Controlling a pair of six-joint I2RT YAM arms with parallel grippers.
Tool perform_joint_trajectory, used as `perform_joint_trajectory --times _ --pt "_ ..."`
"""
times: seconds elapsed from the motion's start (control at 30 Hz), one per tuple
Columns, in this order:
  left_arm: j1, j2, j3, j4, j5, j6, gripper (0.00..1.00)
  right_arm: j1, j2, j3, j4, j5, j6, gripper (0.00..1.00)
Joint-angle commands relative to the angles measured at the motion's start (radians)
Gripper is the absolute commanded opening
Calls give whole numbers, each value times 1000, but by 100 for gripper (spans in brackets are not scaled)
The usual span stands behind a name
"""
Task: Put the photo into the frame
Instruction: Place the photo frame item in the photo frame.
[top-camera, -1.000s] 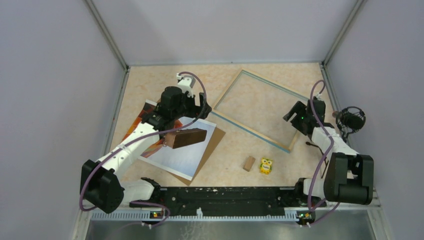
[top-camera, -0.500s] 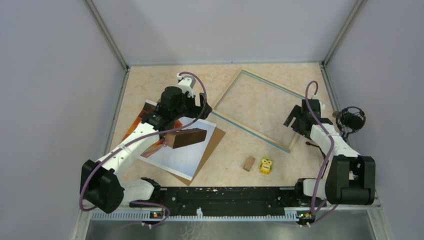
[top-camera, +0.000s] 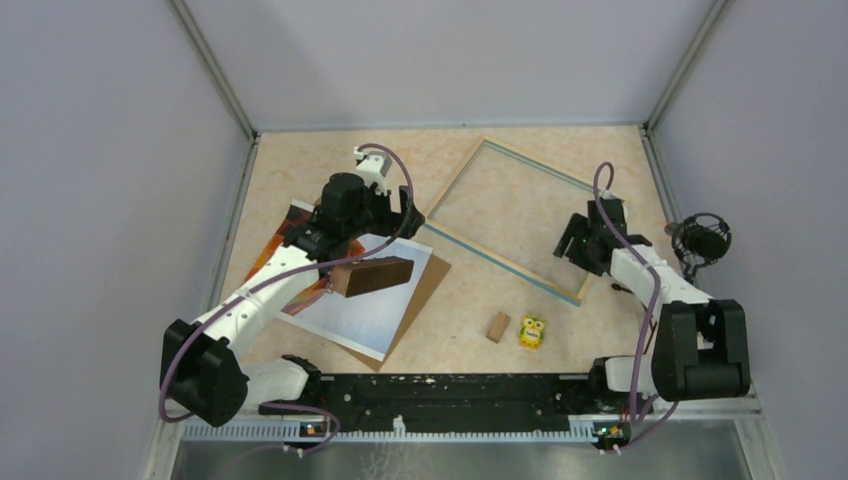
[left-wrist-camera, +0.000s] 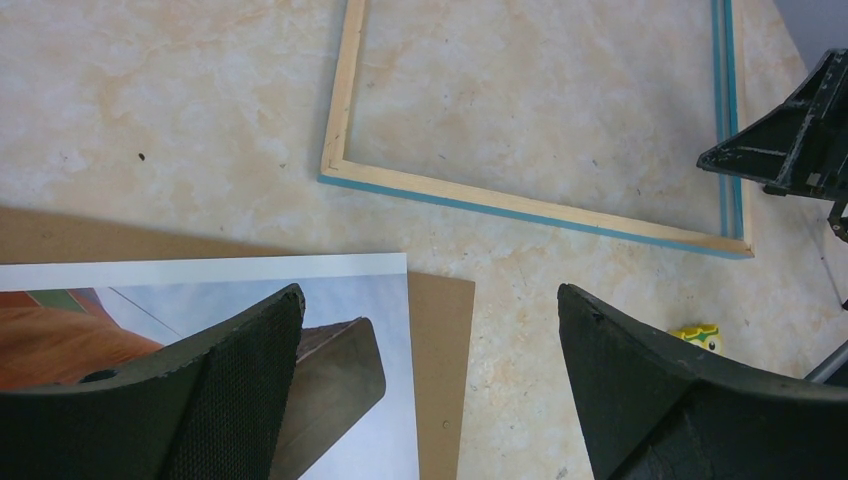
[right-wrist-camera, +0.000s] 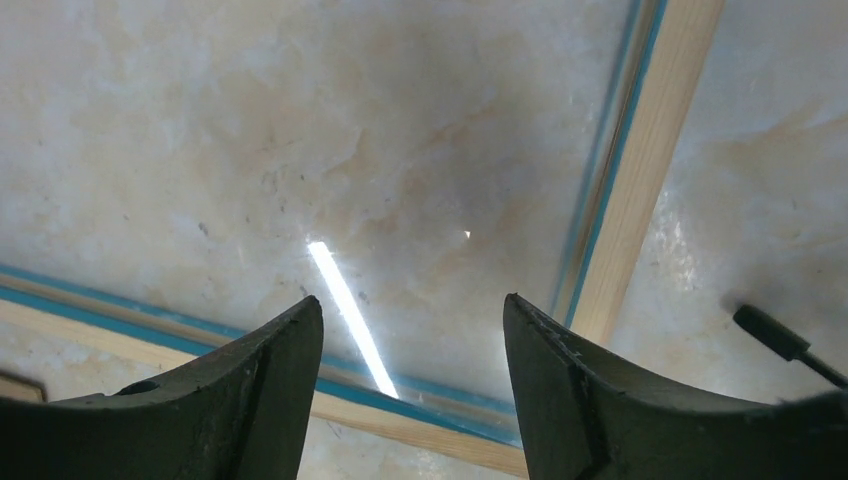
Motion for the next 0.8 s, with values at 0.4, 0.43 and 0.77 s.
perform_joint_trajectory --times 0.4,0.43,0.77 --pt "-1 -1 -1 46 31 -11 99 44 -199 -144 -103 -11 116 68" --pt "-1 1 -1 47 33 -11 98 49 -204 -149 -105 -14 121 68" --pt "-1 8 -3 48 36 -11 98 57 -196 -197 -34 -35 151 68"
